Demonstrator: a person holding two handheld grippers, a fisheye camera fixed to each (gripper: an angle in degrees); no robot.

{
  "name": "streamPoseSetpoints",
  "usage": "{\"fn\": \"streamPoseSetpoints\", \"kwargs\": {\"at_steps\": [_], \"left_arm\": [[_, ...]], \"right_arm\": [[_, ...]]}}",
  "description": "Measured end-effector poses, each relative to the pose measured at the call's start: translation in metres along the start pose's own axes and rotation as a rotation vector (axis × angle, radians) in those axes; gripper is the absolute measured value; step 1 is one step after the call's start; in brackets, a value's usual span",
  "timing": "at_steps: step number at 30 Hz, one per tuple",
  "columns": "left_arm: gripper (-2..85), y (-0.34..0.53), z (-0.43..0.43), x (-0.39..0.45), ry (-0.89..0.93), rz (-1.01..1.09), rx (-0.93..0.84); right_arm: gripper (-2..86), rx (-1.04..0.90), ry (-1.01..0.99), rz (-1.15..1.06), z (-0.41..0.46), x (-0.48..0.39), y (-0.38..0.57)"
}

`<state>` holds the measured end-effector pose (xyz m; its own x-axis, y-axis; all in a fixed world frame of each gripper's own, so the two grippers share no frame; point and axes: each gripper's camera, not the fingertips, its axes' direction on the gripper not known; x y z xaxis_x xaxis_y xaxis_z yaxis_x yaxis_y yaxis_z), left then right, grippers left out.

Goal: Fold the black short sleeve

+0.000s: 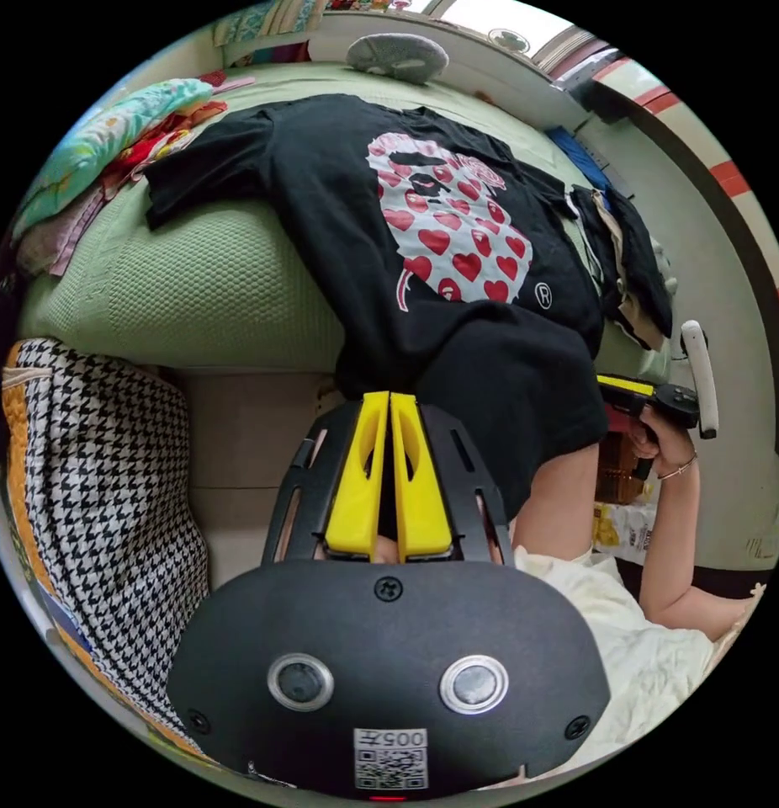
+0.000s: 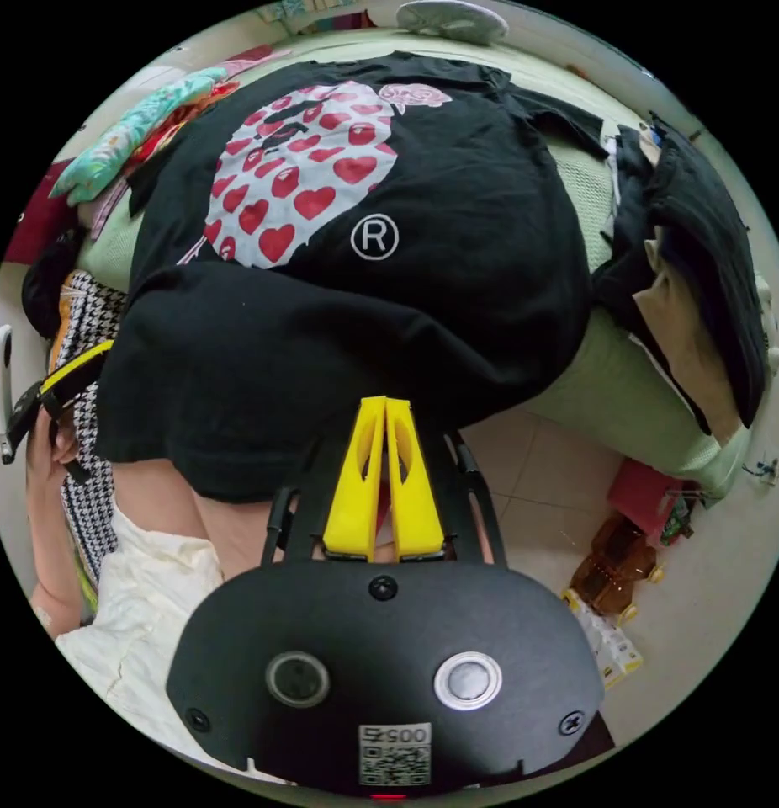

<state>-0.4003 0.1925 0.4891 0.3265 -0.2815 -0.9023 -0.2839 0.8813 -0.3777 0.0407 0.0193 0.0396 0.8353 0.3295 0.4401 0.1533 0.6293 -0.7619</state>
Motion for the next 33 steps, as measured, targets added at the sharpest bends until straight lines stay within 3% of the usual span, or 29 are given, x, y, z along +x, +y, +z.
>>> {"fn": "streamPoseSetpoints", "kwargs": {"at_steps": [4, 11, 33], "left_arm": [[-0.6, 0.012, -0.027, 0.028, -0.027, -0.021, 0.051], [-0.7, 0.013, -0.057, 0.101, -0.101, 0.058, 0.240], [-0.2, 0.029, -0.008, 0.159, -0.060, -0.024, 0.097]], "right_arm": [[-1.0, 0.082, 0.044, 0.102, -0.044, -0.005, 0.015], [-0.9, 0.326, -0.001, 0.070, -0.107, -0.038, 0.029], [-1.1, 0.226, 0.000, 0.079, -0.090, -0.042, 0.046]]}}
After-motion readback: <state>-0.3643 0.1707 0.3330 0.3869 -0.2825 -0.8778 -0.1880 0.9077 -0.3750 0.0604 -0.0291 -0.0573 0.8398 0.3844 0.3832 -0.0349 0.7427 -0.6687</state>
